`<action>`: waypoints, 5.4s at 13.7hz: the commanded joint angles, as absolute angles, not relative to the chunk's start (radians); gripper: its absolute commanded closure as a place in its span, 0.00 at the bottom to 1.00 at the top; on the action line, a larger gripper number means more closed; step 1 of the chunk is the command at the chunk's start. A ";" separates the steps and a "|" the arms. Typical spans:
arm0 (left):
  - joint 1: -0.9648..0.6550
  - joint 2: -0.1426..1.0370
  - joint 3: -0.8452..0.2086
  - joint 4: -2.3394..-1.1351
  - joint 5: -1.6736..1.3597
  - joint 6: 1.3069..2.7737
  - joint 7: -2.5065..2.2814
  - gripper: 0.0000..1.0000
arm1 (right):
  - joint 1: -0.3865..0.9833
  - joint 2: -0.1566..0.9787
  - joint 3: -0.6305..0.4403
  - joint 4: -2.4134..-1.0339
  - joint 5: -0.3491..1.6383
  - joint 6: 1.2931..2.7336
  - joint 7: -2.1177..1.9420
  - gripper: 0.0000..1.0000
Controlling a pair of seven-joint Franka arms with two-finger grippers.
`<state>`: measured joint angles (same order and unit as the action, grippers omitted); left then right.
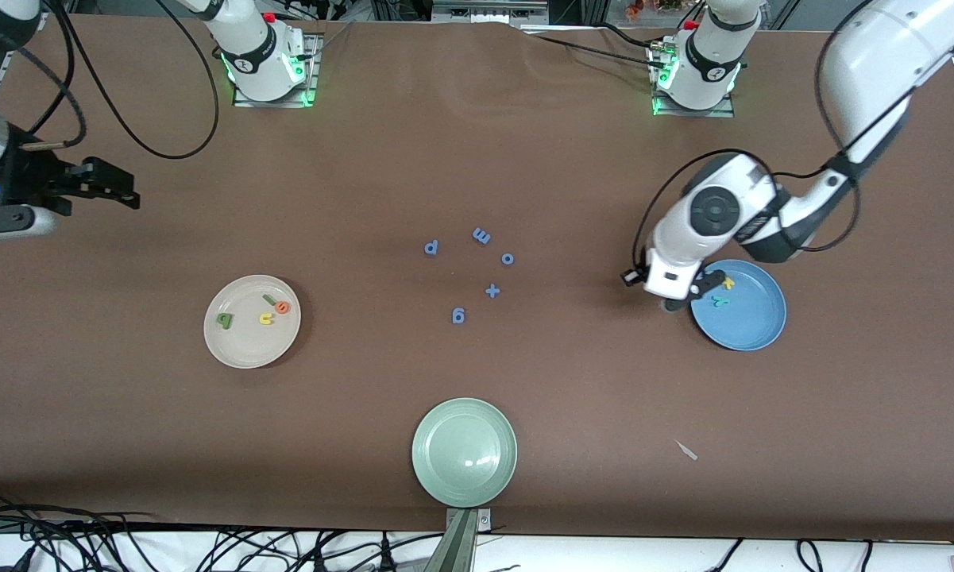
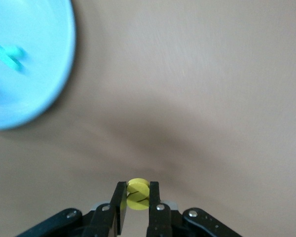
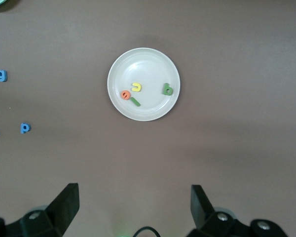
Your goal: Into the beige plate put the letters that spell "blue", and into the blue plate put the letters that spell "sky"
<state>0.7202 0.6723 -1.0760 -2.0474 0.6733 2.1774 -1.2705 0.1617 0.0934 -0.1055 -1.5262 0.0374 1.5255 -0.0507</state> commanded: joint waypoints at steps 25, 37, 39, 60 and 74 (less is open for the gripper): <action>1.025 0.620 -1.060 -1.875 0.686 2.028 -0.893 0.22 | 0.092 0.077 -0.051 -1.499 -0.038 1.522 -0.021 0.00; 0.707 0.301 -0.690 -1.700 0.225 1.921 -0.575 0.09 | 0.089 0.078 -0.058 -1.499 -0.064 1.525 -0.015 0.00; 0.547 0.220 -0.536 -1.687 0.114 1.913 -0.564 0.00 | 0.084 0.078 -0.060 -1.499 -0.064 1.525 -0.017 0.00; -0.115 -0.086 0.100 -1.669 -0.037 1.571 -0.177 0.00 | 0.080 0.078 -0.060 -1.499 -0.063 1.525 -0.015 0.00; -0.048 0.002 0.031 -1.559 -0.037 1.534 -0.195 0.00 | 0.077 0.078 -0.061 -1.499 -0.061 1.525 -0.015 0.00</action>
